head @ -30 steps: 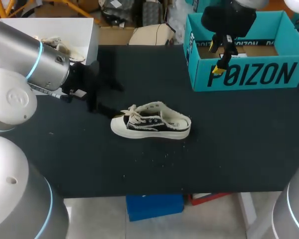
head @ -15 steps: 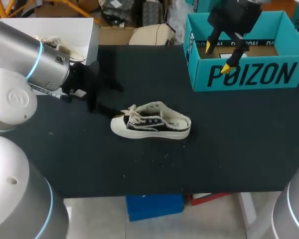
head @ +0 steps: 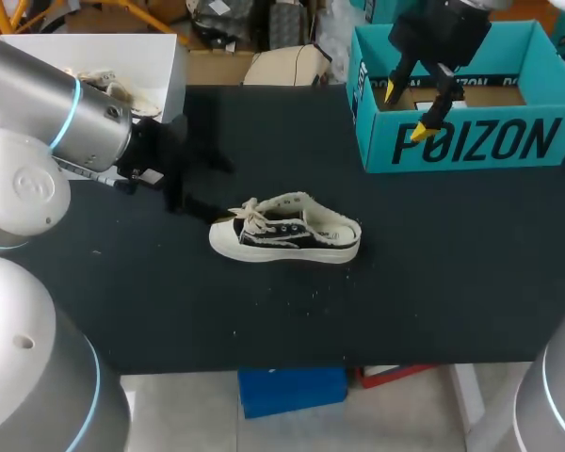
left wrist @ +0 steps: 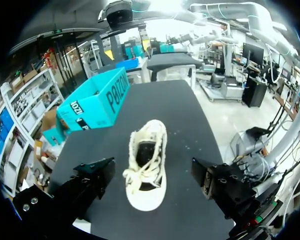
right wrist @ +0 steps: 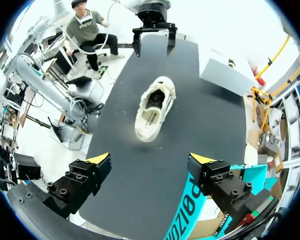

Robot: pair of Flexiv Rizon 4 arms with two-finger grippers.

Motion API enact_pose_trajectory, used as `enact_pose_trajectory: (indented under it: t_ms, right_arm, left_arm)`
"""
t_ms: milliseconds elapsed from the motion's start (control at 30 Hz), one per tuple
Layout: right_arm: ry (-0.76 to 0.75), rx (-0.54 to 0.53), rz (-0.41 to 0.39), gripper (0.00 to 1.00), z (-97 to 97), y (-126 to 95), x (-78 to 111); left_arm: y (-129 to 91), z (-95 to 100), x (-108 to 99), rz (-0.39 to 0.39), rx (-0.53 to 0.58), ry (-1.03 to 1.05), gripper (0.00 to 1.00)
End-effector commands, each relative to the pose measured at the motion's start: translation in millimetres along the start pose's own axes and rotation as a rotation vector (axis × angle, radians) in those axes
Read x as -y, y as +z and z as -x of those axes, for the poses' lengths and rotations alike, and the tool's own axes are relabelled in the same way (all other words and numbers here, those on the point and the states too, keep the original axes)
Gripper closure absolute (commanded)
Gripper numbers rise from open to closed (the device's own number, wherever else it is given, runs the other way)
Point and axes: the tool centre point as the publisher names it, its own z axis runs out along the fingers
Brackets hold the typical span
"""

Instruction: Take the shoe out of the shoebox, open the shoe tongue, remove and reinsert the insole, then place the shoe into the shoebox

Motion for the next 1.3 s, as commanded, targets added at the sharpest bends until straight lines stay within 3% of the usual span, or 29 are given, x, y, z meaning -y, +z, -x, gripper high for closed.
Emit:
enact_pose_trajectory:
  t_ms: [33, 200, 300, 567, 933, 1300]
  right_arm:
    - [0.081, 0.186, 0.137, 0.0, -23.8, 29, 1.9]
    - [0.136, 0.292, 0.188, 0.0, -28.3, 47, -8.3]
    - [0.156, 0.337, 0.176, 0.0, -30.7, 61, -15.0]
    - [0.193, 0.396, 0.247, 0.0, -33.9, 98, -27.3]
    - [0.195, 0.372, 0.273, 0.0, -31.3, 136, -33.4]
    - [0.241, 0.332, 0.405, 0.0, -27.6, 172, -18.8]
  left_arm:
    - [1, -1.1, -1, -0.001, 0.004, 0.002, 0.0]
    - [1, -1.1, -1, -0.001, 0.004, 0.002, 0.0]
    - [1, -1.1, -1, -0.001, 0.004, 0.002, 0.0]
    - [1, -1.1, -1, -0.001, 0.004, 0.002, 0.0]
    - [1, -1.1, -1, -0.001, 0.004, 0.002, 0.0]
    - [1, -1.1, -1, -0.001, 0.004, 0.002, 0.0]
